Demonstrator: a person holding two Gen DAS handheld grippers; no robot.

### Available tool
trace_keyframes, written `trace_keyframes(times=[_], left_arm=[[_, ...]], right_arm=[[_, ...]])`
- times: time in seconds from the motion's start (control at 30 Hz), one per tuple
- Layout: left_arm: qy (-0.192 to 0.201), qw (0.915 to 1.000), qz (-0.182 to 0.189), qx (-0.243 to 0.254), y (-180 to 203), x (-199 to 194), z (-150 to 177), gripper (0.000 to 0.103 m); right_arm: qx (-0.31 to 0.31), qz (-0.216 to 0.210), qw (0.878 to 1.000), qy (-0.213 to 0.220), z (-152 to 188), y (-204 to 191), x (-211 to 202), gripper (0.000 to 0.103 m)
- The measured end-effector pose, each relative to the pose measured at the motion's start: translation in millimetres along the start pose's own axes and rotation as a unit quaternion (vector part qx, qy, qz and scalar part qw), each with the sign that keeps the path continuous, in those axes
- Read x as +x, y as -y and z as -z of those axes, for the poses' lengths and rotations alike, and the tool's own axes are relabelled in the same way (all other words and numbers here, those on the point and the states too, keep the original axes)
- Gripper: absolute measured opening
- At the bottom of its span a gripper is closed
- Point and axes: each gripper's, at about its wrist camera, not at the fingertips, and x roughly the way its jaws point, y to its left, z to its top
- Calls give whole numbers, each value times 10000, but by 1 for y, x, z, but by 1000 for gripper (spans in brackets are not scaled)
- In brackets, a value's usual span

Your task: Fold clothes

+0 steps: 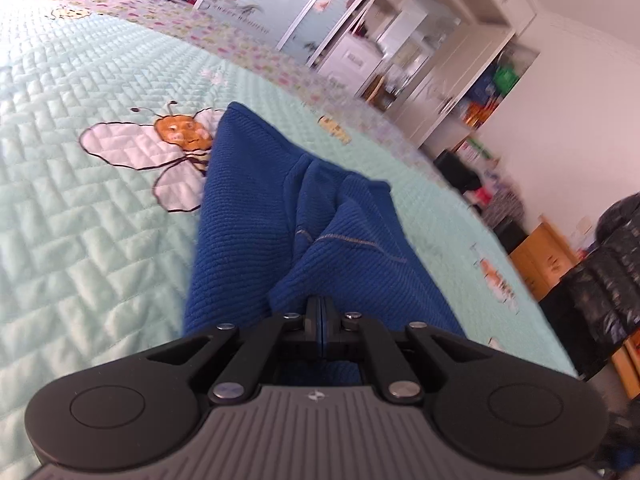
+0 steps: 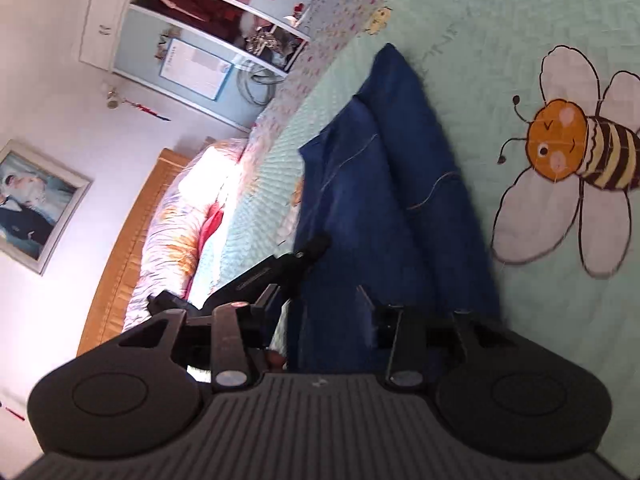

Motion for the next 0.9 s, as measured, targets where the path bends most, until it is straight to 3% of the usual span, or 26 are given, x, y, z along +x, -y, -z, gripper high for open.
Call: trace_keyframes(times=[0.03,0.07,0.1,0.2,0.27,0.3,0.37,0.4,0.47,0.53,0.6,0.67,0.77,0.83,0.9], left_arm=[[26,9999,-115,40,8,-12,-2,15],[123,9998,-123,53,17,-28,-2,35],[200,9998,56,35,26,-45,2,48],[135,9969,773,51,54,-85,22,64],[-329,9958,733,448,75,-88,48,64],[-587,9950,541,603,81,-84,61,63],[-938,9926,149,750,85,-74,84,58],[-896,9933,38,731,84,-73,92,52],[-813,9941,-183,693,82,-72,107,52],[-864,9949,-290,435,82,-77,105,47],[-907,9955,-268,51,81,-86,99,47],[-664,9972,-14,-342,77,-107,100,47],[-343,9951,197,-903,69,-135,109,47],[-376,9910,240,-1259,60,-140,120,47],[-540,9895,252,-1314,55,-139,129,47]], right_arm=[[132,-102,9998,-86,9,1,-6,47],[265,-202,9993,-174,19,3,-12,47],[393,-206,9985,-316,27,7,-12,47],[707,-54,9961,-526,54,27,-11,43],[799,-58,9960,-398,63,38,-16,28],[882,-69,9955,-345,65,38,-19,25],[992,-99,9948,-189,67,35,-28,31],[913,-96,9958,-45,70,31,-39,38],[781,-28,9969,84,74,26,-54,47],[809,-15,9967,-16,78,31,-53,55],[886,-3,9960,-66,80,39,-53,50],[1204,-7,9927,72,81,41,-59,50],[1123,-222,9932,215,79,29,-69,52],[1133,-410,9925,182,75,21,-65,52],[1143,-597,9915,148,71,13,-61,52]])
